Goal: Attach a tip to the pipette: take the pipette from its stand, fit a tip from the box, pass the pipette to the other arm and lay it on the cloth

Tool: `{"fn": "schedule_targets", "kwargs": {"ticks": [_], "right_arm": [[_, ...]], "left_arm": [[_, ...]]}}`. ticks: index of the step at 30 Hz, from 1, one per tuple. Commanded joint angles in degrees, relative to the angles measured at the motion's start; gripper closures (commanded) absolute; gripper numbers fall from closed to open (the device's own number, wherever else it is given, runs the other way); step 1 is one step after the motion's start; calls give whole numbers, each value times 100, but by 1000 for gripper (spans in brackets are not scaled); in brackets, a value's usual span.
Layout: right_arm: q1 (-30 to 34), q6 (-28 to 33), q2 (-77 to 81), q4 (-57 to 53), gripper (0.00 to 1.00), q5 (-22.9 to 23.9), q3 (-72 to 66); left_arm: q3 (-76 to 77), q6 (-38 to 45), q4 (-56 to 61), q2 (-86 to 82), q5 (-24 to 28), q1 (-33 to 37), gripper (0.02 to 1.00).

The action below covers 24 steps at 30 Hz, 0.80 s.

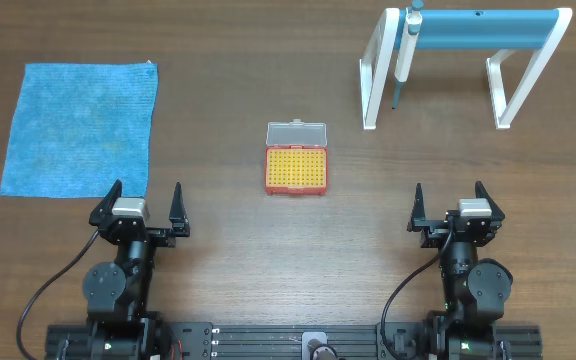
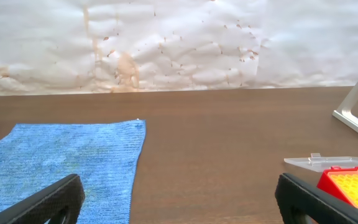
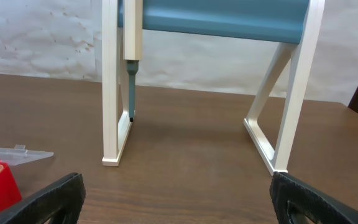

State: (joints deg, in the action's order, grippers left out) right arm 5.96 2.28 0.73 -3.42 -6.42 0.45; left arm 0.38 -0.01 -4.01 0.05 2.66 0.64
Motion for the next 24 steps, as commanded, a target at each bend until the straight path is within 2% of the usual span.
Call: {"fn": "schedule_targets", "kwargs": {"ticks": [1,24], "right_arm": [[24,74,-13,-2,25,-151,-17],[24,74,-13,2,27,-192,-17]], "left_arm": [[-7,72,-35,42,83,-28,20],[-7,72,-35,42,83,-28,20]]}}
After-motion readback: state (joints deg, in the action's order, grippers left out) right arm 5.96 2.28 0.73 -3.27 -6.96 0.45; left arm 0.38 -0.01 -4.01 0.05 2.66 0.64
